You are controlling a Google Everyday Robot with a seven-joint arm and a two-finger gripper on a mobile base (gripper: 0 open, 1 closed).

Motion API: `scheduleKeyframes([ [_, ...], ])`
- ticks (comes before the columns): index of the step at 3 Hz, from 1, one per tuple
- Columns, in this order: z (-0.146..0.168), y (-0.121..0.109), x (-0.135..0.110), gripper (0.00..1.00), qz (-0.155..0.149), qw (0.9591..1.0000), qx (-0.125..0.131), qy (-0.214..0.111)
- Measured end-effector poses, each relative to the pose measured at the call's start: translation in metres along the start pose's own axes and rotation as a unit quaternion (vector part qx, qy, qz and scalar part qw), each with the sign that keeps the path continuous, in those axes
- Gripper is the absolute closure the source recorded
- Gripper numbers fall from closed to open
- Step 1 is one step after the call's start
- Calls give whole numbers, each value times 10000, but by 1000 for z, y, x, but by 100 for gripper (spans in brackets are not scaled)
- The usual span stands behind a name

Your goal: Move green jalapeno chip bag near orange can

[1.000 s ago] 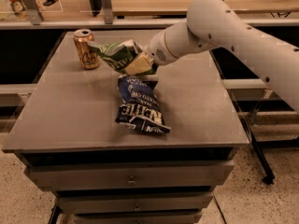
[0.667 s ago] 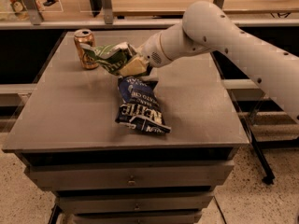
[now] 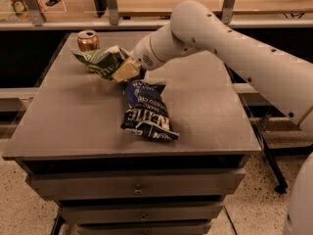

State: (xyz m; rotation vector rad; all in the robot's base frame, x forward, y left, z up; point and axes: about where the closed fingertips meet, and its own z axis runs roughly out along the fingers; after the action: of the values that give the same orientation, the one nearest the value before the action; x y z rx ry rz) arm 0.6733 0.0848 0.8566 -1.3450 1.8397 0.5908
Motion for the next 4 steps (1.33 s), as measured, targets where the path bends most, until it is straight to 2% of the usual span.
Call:
scheduleKeyframes([
  [2, 31, 3, -16, 100, 139, 9997, -78, -160],
  [3, 42, 6, -21, 100, 99, 9997, -144, -193],
  [4, 49, 8, -24, 82, 71, 9998, -159, -133],
])
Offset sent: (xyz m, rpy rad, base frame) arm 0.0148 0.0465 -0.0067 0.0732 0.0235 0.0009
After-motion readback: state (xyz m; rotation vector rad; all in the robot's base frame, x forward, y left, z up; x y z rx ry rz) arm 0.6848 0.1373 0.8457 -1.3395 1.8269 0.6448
